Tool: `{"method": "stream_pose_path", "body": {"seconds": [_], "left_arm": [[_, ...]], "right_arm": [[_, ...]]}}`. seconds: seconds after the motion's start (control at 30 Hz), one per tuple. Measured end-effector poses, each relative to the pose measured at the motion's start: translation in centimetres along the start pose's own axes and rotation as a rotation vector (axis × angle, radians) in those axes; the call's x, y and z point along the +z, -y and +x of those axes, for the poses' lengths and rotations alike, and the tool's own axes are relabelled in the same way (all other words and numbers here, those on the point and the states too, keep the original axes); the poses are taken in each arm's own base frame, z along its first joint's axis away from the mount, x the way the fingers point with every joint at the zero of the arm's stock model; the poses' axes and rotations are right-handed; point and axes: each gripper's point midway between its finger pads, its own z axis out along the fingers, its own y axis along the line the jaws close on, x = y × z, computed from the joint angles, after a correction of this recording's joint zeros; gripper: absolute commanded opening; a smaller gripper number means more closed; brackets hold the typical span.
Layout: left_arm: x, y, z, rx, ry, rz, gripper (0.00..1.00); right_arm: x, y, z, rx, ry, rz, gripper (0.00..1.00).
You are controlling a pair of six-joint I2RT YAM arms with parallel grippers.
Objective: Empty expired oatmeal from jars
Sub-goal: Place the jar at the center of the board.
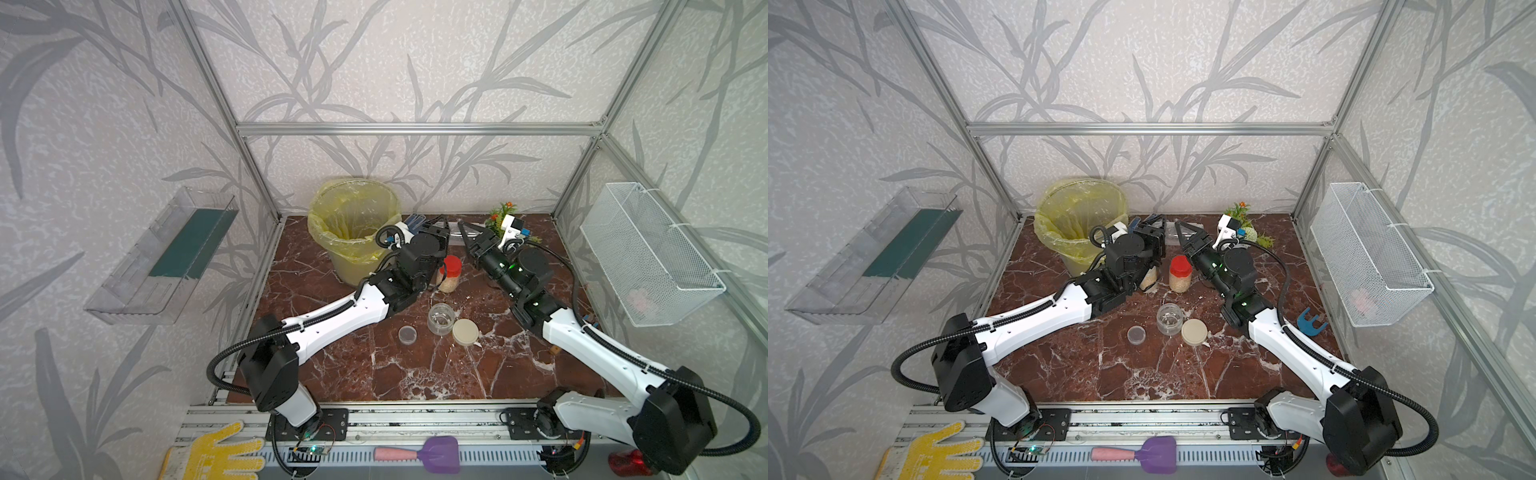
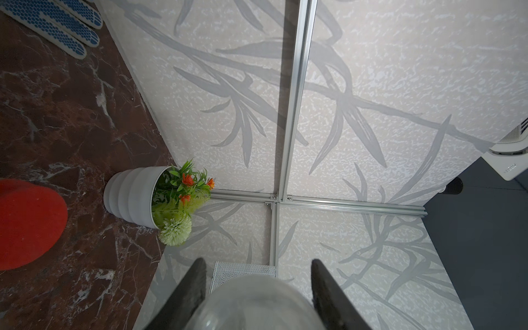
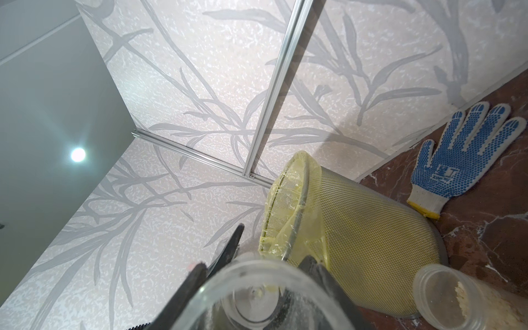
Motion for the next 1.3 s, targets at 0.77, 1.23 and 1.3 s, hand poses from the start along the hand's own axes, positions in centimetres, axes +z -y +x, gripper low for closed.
{"method": "stream_pose_path", "body": {"seconds": [0.77,1.23,1.3], "left_arm": [[-11.2,-3.8,-7.9,0.481,0.015,-0.270,0.97],[-21.8,-14.5,-16.1,0.721,0.098,-0.547,0.99],[-22.4,-14.4,-16.5,0.738,0.105,-0.542,0.99]], "right_arm": [[-1.0,-0.1,5.1,-0.383,-0.227,0.140,0.27],[-1.9,2.8,16.6,-0.907,-0.542,0.076,0.25],[-1.8,3.9,18.0,-0.974,-0.571,0.067,0.25]]}}
